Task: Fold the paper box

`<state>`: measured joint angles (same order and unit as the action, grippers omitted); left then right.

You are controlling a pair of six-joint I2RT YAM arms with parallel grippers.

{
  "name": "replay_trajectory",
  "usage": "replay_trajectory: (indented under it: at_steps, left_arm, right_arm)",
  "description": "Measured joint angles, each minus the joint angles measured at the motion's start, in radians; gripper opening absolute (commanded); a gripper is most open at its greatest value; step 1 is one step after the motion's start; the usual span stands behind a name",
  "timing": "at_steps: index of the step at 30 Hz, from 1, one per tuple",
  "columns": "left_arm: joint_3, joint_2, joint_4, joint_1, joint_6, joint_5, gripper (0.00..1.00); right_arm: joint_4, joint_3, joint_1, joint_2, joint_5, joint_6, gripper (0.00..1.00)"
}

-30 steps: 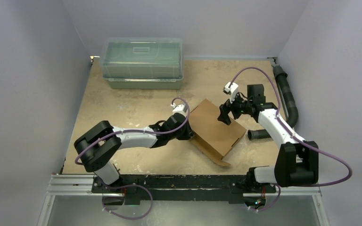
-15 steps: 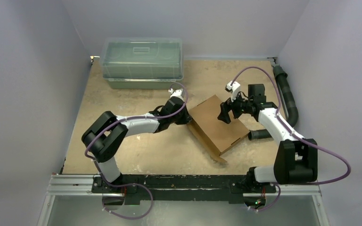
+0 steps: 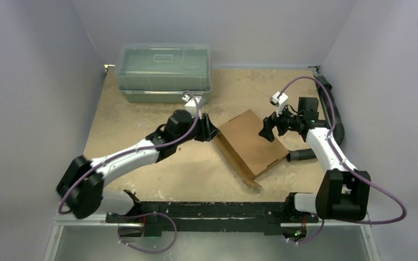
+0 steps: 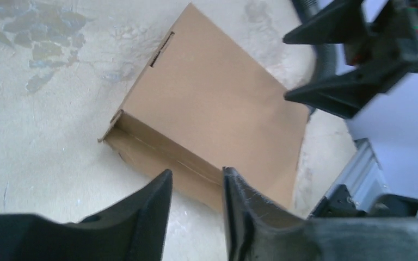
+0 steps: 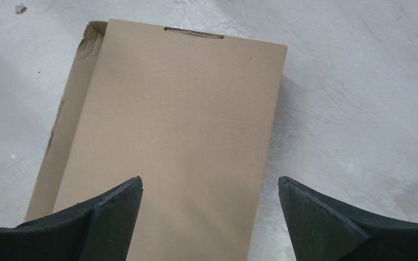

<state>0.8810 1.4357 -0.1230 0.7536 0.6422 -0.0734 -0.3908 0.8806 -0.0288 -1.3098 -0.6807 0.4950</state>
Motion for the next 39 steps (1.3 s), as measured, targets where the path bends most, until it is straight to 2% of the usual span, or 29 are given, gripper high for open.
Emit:
replay_trajectory:
  at_steps: [3,6,9,13,18,23,29,32,34,37,39]
  left_arm:
    - [-0.134,-0.183,-0.050,0.000,0.013,0.004,0.52]
    - [-0.310,-0.311,-0.139,0.000,0.080,-0.005,0.54]
    - [-0.486,-0.347,-0.239,0.000,0.180,-0.021,0.58]
    - [-0.669,-0.316,-0.397,0.006,0.321,-0.033,0.60]
    - [-0.668,-0.205,-0.534,0.034,0.404,-0.028,0.60]
    - [-0.618,-0.092,-0.630,0.067,0.441,-0.005,0.60]
    - [-0.605,-0.021,-0.671,0.072,0.450,0.012,0.60]
    - [-0.605,-0.020,-0.676,0.072,0.443,0.017,0.61]
    - [-0.605,-0.030,-0.673,0.071,0.436,0.018,0.66]
    - [-0.610,-0.085,-0.670,0.059,0.423,0.017,0.89]
    - [-0.626,-0.152,-0.668,0.040,0.417,0.021,0.94]
  right_arm:
    - [-0.030,0.000,-0.039,0.030,-0.019,0.056,0.98]
    - [-0.057,0.000,-0.058,0.050,-0.026,0.108,0.98]
    - [-0.067,-0.006,-0.058,0.068,-0.026,0.150,0.99]
    - [-0.062,-0.063,-0.058,0.122,-0.013,0.191,0.99]
    - [-0.047,-0.101,-0.062,0.145,-0.010,0.187,0.99]
    - [-0.032,-0.078,-0.086,0.061,-0.017,0.103,0.98]
    - [-0.019,-0.074,-0.092,-0.023,0.036,0.000,0.96]
    - [-0.013,-0.072,-0.092,-0.056,0.035,-0.036,0.90]
    - [-0.014,-0.065,-0.092,-0.081,0.033,-0.053,0.84]
    - [-0.014,-0.052,-0.092,-0.119,0.026,-0.074,0.80]
    - [-0.013,-0.048,-0.092,-0.138,0.013,-0.087,0.77]
